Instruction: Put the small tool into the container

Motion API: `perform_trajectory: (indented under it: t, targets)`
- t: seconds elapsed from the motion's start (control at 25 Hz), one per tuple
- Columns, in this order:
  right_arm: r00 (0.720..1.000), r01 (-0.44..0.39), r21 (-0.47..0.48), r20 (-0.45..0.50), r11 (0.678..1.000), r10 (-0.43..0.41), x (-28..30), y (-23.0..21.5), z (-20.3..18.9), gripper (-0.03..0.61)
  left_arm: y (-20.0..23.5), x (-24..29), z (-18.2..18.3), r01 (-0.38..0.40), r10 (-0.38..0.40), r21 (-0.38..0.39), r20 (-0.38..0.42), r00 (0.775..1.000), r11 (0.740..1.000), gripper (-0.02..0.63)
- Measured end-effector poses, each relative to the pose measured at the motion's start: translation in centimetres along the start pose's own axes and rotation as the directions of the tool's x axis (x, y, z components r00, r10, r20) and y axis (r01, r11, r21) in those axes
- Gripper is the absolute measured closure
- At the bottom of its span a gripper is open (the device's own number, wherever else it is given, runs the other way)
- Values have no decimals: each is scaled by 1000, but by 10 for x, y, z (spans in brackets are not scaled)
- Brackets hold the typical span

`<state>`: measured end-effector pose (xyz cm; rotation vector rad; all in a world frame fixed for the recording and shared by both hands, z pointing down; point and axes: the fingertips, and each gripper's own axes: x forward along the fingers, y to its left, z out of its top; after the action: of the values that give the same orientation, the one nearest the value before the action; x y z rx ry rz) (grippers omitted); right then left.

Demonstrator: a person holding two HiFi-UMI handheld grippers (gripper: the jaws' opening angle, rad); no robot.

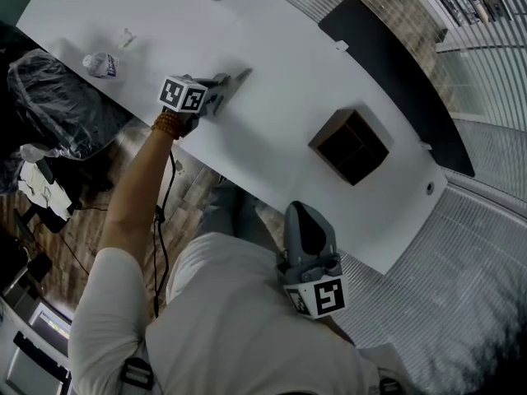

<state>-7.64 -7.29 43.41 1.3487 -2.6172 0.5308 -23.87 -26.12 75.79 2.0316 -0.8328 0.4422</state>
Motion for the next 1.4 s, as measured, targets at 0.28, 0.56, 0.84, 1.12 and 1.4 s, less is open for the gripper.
perform_trajectory:
  t: [0.28,0.56,0.84,1.12,1.4]
  targets:
    - [1000,5,-6,24,1000,-5,-10,2,5,578,-9,2,-1,4,-2,40,-33,999,999,606]
    - [998,14,-12,57,1000,-14,-20,2,12,578,-25,-4,11,6,-3,88,-33,999,996,606]
    - [994,15,-16,109,1000,-13,-34,4,26,578,-56,-24,50,-16,15,191,10,1000,981,607]
    - [985,28,-22,172,999,-24,-50,3,42,578,-91,-30,74,10,-11,295,3,1000,956,606]
    - [975,51,-21,216,998,-45,-72,-3,48,578,-137,-26,88,42,-36,415,-23,999,909,606]
